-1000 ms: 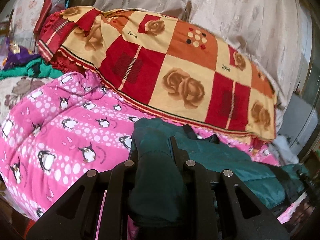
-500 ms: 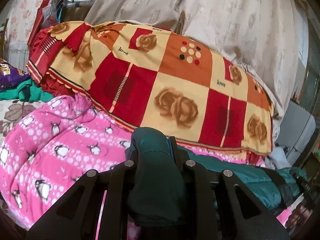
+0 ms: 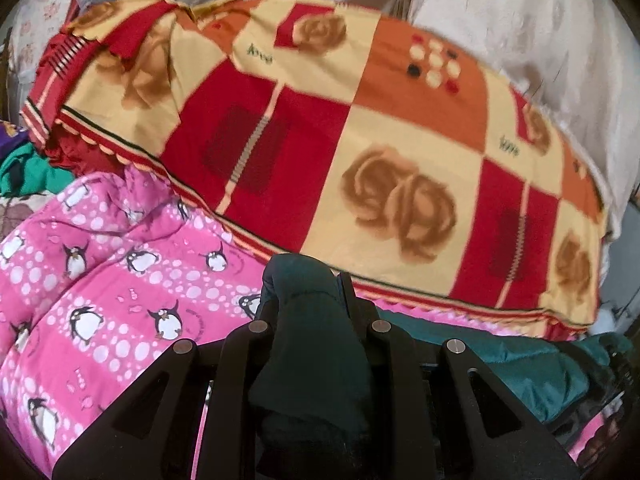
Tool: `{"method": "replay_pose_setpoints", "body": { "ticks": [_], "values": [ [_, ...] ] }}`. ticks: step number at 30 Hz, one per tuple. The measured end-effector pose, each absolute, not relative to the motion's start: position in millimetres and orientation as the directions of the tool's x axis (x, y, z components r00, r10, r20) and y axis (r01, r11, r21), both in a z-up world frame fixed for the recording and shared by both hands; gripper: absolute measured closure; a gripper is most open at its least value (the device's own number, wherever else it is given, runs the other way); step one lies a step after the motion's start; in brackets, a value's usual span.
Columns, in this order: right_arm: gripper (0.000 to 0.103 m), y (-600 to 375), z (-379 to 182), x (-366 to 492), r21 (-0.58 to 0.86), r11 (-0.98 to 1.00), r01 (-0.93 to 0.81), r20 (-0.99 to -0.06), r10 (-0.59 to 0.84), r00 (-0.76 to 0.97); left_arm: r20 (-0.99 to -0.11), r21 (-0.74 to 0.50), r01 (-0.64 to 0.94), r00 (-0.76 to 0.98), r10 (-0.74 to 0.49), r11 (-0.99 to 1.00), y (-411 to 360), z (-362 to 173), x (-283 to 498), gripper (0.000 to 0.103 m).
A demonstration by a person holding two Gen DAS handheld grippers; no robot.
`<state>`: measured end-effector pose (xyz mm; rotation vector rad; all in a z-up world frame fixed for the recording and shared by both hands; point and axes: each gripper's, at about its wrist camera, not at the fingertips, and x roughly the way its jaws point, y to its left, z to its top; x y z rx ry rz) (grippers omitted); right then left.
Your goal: Fold large clothes
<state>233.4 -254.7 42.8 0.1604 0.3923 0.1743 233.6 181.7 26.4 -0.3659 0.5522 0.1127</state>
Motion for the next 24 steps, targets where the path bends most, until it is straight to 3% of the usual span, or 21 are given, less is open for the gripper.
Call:
{"method": "replay_pose_setpoints", "body": {
  "ticks": [16,24],
  "values": [
    [0.090,-259,-49,327,0.180,0.982,-0.063,-0.555,0.154,0.817,-0.629,-0.073,-0.197,0.769,0.108,0.978,146,-52,318,0.086],
    [0.090,-259,-76,350,0.229,0.971,-0.070,-0.648,0.206,0.733,-0.702,-0.135,-0.204,0.710,0.052,0.970,156,-80,337,0.083]
  ]
}}
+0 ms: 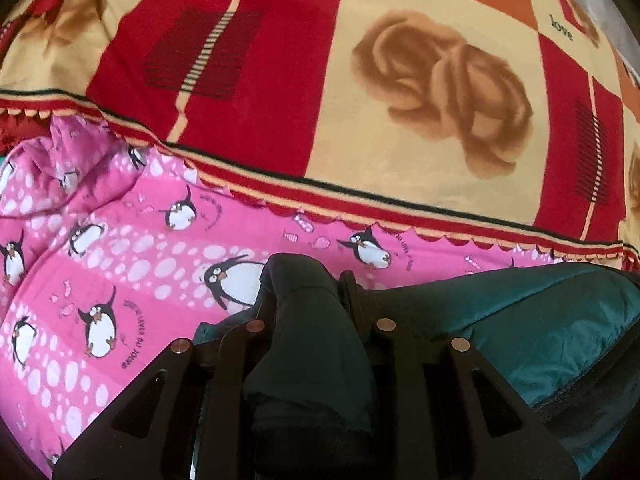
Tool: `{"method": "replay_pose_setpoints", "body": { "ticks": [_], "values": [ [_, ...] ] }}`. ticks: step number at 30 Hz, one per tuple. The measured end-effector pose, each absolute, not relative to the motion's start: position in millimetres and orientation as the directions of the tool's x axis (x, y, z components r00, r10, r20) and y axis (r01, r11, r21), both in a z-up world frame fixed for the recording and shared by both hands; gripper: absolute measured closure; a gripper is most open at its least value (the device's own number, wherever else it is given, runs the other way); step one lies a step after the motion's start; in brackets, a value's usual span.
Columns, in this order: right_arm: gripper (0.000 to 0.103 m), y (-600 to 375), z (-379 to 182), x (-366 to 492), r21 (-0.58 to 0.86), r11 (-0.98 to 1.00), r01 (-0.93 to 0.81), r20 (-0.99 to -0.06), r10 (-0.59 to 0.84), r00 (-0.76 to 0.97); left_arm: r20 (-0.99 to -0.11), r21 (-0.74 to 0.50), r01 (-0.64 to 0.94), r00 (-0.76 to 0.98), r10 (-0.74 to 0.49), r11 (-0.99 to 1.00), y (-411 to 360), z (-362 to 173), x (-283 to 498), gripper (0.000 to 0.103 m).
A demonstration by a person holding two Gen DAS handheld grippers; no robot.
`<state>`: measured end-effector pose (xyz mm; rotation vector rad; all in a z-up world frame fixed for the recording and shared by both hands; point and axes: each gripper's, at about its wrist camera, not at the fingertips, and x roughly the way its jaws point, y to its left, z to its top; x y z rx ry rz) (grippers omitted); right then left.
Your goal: Fold large clothes
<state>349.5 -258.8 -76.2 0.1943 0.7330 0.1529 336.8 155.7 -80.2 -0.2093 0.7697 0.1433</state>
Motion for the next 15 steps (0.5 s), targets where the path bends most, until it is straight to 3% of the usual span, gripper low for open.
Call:
{"method": "replay_pose_setpoints", "body": {
  "ticks": [15],
  "values": [
    [0.083,-261.5,-75.0,347.5,0.264,0.964,-0.034,-0.679,0.210,0.704,-0.701,-0.137,-0.227,0.710,0.068,0.964,156.9,-74.7,329.6,0.081]
  ]
}}
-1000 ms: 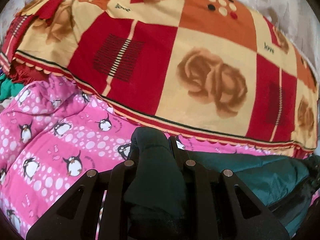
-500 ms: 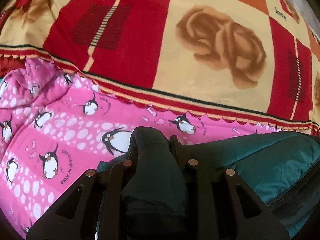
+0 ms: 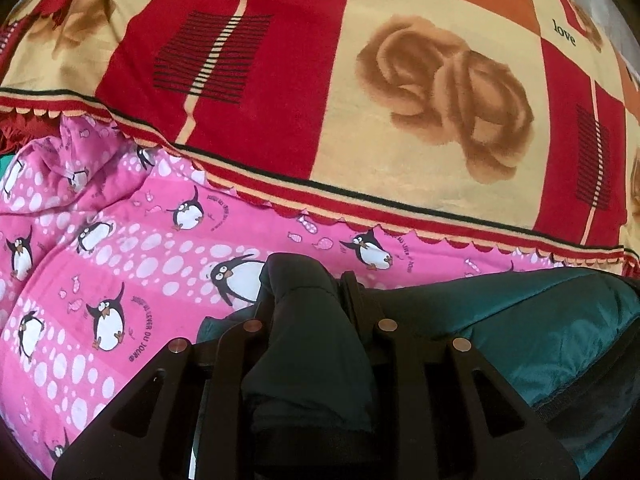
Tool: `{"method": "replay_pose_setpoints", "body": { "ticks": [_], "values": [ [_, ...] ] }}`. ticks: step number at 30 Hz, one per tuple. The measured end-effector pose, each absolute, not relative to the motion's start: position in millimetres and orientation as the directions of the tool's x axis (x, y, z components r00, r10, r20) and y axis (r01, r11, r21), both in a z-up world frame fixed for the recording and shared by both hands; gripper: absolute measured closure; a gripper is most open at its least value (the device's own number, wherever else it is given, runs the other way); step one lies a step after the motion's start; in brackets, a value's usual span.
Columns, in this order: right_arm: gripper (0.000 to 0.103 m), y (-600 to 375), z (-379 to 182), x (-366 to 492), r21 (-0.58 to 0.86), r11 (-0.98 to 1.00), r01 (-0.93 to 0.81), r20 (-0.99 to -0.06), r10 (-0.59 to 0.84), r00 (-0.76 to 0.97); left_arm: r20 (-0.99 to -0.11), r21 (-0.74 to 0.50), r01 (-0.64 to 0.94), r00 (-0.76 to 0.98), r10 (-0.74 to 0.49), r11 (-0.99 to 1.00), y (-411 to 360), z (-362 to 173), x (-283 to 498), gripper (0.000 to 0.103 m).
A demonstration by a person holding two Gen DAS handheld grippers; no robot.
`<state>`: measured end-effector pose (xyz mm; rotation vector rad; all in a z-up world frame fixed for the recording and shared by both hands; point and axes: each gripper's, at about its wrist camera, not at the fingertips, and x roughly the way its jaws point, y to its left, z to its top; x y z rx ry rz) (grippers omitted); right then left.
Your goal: Fold large clothes
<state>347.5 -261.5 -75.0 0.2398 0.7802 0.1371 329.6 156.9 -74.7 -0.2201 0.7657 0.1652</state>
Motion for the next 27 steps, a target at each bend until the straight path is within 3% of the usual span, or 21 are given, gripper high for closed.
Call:
{"method": "replay_pose_setpoints", "body": {
  "ticks": [9,17,20,22,24,27],
  "values": [
    [0.074,-267,-61,337,0.320,0.948,-0.005,-0.673,0.231,0.702,-0.709,-0.148,-0.229,0.703,0.059,0.962,158,-74,328,0.080],
    [0.064,-270,-34,316,0.399,0.917,-0.017,-0.595,0.273,0.756,-0.711,-0.200,-0.219,0.703,0.012,0.955,164,-63,324,0.074],
    [0.059,-270,-22,308,0.427,0.903,-0.034,-0.559,0.294,0.775,-0.672,-0.268,-0.214,0.740,-0.023,0.939,172,-42,315,0.055],
    [0.054,-271,-16,302,0.456,0.889,-0.054,-0.531,0.320,0.785,-0.638,-0.284,-0.224,0.770,-0.009,0.932,175,-28,308,0.014],
    [0.048,-272,-12,299,0.481,0.874,-0.068,-0.508,0.341,0.791,-0.587,-0.268,-0.233,0.809,0.034,0.935,176,-13,299,0.008],
    [0.041,-275,-6,293,0.501,0.862,-0.073,-0.480,0.347,0.805,-0.552,-0.293,-0.216,0.834,0.020,0.931,178,-4,293,0.008]
  ]
}}
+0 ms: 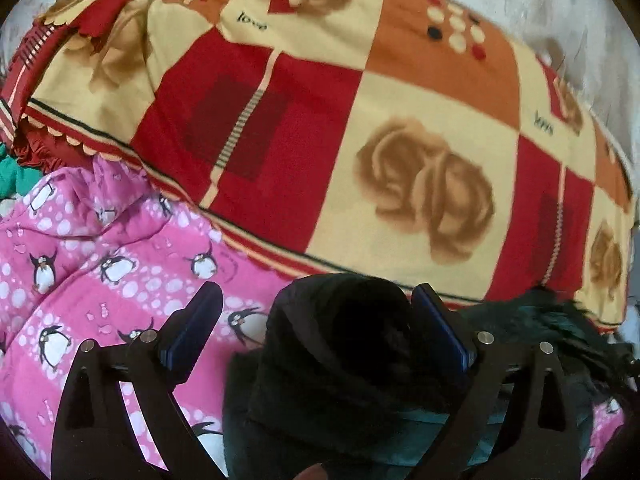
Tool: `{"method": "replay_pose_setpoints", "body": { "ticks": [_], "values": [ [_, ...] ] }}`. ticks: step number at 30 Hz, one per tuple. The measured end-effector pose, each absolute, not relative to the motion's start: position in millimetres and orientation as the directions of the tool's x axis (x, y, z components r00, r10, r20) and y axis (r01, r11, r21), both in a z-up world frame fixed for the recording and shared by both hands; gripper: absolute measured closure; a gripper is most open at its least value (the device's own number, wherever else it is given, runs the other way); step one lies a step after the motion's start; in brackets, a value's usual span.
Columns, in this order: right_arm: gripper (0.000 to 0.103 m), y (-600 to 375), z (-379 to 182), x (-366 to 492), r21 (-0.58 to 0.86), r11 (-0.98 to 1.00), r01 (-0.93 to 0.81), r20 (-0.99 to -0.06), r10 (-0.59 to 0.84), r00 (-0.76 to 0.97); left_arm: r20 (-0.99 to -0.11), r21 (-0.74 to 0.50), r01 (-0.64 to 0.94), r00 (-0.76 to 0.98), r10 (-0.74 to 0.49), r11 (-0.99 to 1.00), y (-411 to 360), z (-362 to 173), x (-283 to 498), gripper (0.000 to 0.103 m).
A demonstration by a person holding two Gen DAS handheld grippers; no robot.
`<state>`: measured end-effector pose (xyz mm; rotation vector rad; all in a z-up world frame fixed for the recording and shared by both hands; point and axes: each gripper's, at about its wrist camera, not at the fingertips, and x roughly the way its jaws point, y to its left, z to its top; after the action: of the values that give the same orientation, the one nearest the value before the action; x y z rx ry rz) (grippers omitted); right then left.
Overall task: Fold large clothes
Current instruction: 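Press both grippers on the folded jacket bundle to flatten it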
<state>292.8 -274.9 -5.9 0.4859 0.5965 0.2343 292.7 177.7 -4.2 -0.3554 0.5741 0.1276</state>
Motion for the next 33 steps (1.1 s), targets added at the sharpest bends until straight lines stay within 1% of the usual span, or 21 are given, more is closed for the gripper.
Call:
{"method": "replay_pose_setpoints", "body": {
  "ticks": [2,5,8,12,14,19,20,22,23,27,30,33],
  "values": [
    [0.041,-275,1,287,0.502,0.861,-0.086,-0.451,0.345,0.823,-0.543,-0.311,-0.190,0.840,-0.010,0.931,175,-3,291,0.008],
    [0.041,-270,9,282,0.462,0.881,-0.104,-0.436,0.328,0.838,-0.543,-0.305,-0.137,0.838,-0.053,0.943,161,-2,292,0.008],
    [0.041,-255,13,278,0.365,0.922,-0.128,-0.444,0.294,0.847,-0.553,-0.287,-0.089,0.829,-0.088,0.954,145,-3,296,0.008],
    [0.041,-241,12,276,0.288,0.945,-0.157,-0.459,0.280,0.843,-0.587,-0.254,-0.053,0.802,-0.110,0.966,130,-10,301,0.008],
    [0.041,-235,10,278,0.241,0.958,-0.152,-0.487,0.255,0.836,-0.623,-0.238,-0.046,0.773,-0.117,0.970,124,-17,306,0.008],
    [0.041,-225,-18,299,0.153,0.974,-0.165,-0.604,0.224,0.765,-0.747,-0.179,-0.082,0.660,-0.081,0.980,117,-55,323,0.008],
    [0.041,-224,-25,304,0.143,0.977,-0.161,-0.629,0.215,0.747,-0.757,-0.171,-0.079,0.648,-0.080,0.982,116,-60,323,0.008],
    [0.041,-223,-55,325,0.132,0.979,-0.155,-0.735,0.202,0.648,-0.754,-0.133,-0.059,0.654,-0.062,0.989,111,-66,323,0.005],
    [0.040,-223,-64,328,0.136,0.978,-0.158,-0.752,0.206,0.626,-0.753,-0.120,-0.054,0.656,-0.056,0.991,110,-69,324,0.005],
    [0.039,-227,-84,338,0.157,0.971,-0.180,-0.763,0.235,0.602,-0.758,-0.089,-0.056,0.652,-0.031,0.994,105,-81,328,0.001],
    [0.038,-229,-88,340,0.166,0.971,-0.173,-0.773,0.237,0.588,-0.759,-0.053,-0.056,0.652,-0.004,0.997,99,-82,328,0.001],
    [0.037,-227,-85,338,0.151,0.973,-0.173,-0.779,0.225,0.585,-0.756,-0.066,-0.054,0.655,-0.014,0.996,101,-82,327,0.001]
  ]
}}
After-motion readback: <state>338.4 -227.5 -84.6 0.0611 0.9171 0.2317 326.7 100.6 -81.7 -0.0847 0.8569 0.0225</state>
